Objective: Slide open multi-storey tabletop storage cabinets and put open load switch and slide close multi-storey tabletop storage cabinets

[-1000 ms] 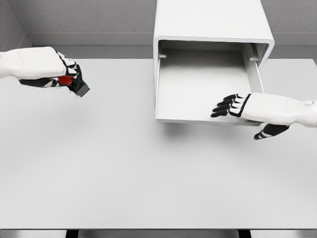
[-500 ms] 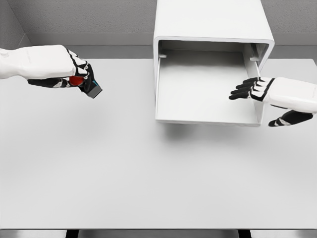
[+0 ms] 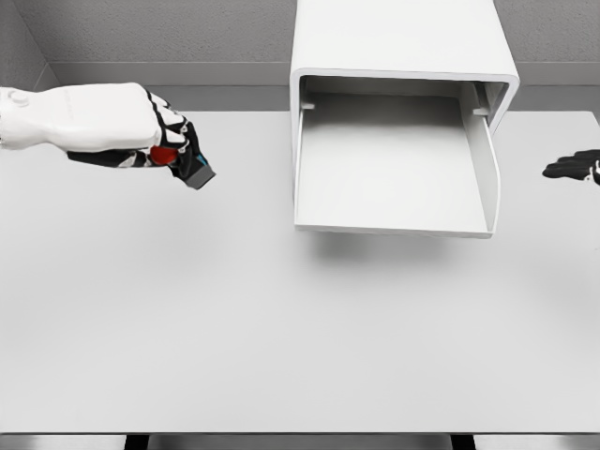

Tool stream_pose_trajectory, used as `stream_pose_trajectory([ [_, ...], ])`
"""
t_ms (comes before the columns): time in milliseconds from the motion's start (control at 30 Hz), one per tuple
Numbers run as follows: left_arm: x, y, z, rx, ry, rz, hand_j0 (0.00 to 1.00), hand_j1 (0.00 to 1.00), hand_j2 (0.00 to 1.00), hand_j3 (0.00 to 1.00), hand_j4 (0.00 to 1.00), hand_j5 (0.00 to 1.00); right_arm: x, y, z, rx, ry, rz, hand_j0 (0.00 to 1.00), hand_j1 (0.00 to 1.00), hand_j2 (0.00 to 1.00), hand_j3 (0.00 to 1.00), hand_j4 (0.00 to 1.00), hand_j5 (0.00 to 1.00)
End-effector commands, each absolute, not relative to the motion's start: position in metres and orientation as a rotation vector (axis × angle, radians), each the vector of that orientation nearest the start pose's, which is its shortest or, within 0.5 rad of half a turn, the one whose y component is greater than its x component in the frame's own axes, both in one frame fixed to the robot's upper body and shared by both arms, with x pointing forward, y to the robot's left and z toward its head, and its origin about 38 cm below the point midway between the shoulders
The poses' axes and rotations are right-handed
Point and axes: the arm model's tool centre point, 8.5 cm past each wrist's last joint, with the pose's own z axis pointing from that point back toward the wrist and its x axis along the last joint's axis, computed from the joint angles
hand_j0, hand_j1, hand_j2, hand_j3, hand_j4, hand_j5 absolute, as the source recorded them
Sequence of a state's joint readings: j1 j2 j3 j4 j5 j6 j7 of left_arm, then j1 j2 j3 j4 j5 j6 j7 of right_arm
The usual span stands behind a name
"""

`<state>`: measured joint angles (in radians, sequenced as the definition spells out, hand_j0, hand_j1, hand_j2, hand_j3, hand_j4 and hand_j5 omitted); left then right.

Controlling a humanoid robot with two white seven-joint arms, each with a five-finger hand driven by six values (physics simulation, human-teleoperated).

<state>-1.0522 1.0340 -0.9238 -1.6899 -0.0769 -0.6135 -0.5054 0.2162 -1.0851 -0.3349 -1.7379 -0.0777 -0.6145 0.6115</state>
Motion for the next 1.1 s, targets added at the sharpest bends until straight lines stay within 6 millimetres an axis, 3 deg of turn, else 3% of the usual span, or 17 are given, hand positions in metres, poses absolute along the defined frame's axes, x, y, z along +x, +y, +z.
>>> stream_pose_trajectory([
  [0, 0.400, 0.250, 0.352, -0.372, 2.018, 2.725, 0.41, 0.41, 0.41, 0.41, 0.41, 0.41, 0.302, -0.450, 0.308, -0.478, -1.571, 1.656, 1.00, 1.00, 1.00, 1.00, 1.00, 1.00],
  [33, 0.400, 0.243, 0.357, -0.367, 2.020, 2.698, 0.41, 0.41, 0.41, 0.41, 0.41, 0.41, 0.299, -0.451, 0.297, -0.450, -1.550, 1.649, 0.99, 0.99, 0.99, 0.99, 0.99, 0.99],
  [133, 0.401, 0.225, 0.362, -0.334, 2.033, 2.643, 0.41, 0.41, 0.41, 0.41, 0.41, 0.41, 0.289, -0.450, 0.270, -0.373, -1.493, 1.639, 0.76, 0.76, 0.76, 0.76, 0.76, 0.76],
  [233, 0.401, 0.204, 0.377, -0.279, 2.070, 2.558, 0.41, 0.41, 0.41, 0.41, 0.41, 0.41, 0.281, -0.451, 0.253, -0.322, -1.447, 1.635, 0.74, 0.74, 0.74, 0.74, 0.74, 0.74],
  [367, 0.398, 0.167, 0.391, -0.213, 2.058, 2.454, 0.41, 0.41, 0.41, 0.41, 0.41, 0.41, 0.278, -0.437, 0.227, -0.217, -1.403, 1.660, 0.69, 0.69, 0.69, 0.69, 0.69, 0.69],
  [467, 0.395, 0.140, 0.396, -0.156, 2.059, 2.388, 0.42, 0.42, 0.42, 0.42, 0.42, 0.42, 0.278, -0.433, 0.219, -0.193, -1.384, 1.679, 0.56, 0.56, 0.56, 0.56, 0.56, 0.56],
  [500, 0.394, 0.131, 0.398, -0.138, 2.057, 2.366, 0.43, 0.43, 0.43, 0.43, 0.43, 0.43, 0.282, -0.430, 0.223, -0.187, -1.361, 1.724, 0.56, 0.56, 0.56, 0.56, 0.56, 0.56],
  [600, 0.396, 0.101, 0.401, -0.080, 2.039, 2.333, 0.43, 0.43, 0.43, 0.43, 0.43, 0.43, 0.291, -0.408, 0.211, -0.128, -1.351, 1.791, 0.57, 0.57, 0.57, 0.57, 0.57, 0.57],
  [700, 0.426, 0.079, 0.394, -0.053, 2.014, 2.430, 0.44, 0.44, 0.44, 0.44, 0.44, 0.44, 0.291, -0.405, 0.209, -0.114, -1.338, 1.812, 0.57, 0.57, 0.57, 0.57, 0.57, 0.57],
  [867, 0.472, 0.077, 0.371, -0.125, 2.049, 2.571, 0.51, 0.51, 0.51, 0.51, 0.51, 0.51, 0.297, -0.398, 0.210, -0.107, -1.345, 1.839, 0.60, 0.60, 0.60, 0.60, 0.60, 0.60],
  [1067, 0.467, 0.058, 0.365, -0.080, 2.025, 2.561, 0.57, 0.57, 0.57, 0.57, 0.57, 0.57, 0.303, -0.388, 0.212, -0.099, -1.361, 1.866, 0.60, 0.60, 0.60, 0.60, 0.60, 0.60],
])
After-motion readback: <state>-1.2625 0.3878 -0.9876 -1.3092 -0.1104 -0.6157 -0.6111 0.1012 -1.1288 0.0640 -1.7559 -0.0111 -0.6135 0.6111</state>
